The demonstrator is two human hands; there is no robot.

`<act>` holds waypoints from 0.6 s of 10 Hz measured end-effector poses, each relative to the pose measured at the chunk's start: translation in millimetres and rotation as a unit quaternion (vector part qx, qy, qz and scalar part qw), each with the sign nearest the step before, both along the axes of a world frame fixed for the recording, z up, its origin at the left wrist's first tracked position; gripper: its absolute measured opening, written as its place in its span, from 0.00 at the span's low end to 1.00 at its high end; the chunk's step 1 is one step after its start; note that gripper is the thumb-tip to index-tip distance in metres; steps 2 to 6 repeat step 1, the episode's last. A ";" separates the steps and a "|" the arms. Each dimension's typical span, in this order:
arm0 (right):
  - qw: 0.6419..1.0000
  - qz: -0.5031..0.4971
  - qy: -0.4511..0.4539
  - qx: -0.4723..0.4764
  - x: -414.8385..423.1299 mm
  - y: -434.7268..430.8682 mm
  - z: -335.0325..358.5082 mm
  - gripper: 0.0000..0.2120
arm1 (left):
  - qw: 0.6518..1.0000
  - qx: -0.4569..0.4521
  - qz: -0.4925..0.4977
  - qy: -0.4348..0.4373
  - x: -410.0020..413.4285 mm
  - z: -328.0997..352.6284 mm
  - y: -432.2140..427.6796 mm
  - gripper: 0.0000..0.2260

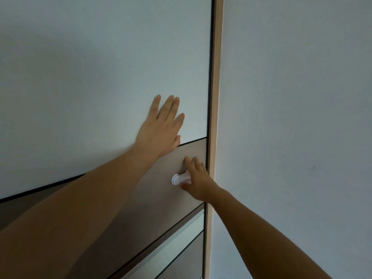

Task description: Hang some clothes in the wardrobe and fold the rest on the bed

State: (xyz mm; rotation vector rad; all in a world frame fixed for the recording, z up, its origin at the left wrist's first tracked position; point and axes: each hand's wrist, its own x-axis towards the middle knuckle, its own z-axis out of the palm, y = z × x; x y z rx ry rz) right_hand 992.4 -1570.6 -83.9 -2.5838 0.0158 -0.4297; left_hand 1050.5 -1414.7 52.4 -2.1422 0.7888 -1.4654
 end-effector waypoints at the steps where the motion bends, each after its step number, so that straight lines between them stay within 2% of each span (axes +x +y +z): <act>1: 0.998 -0.033 0.017 -0.043 -44.5 -6.6 14.4 0.30 | 0.997 0.016 -0.054 0.046 -5.7 7.0 5.9 0.28; 6: 0.998 -0.033 0.017 -0.043 -44.5 -6.6 14.4 0.30 | 0.997 0.016 -0.054 0.046 -5.7 7.0 5.9 0.28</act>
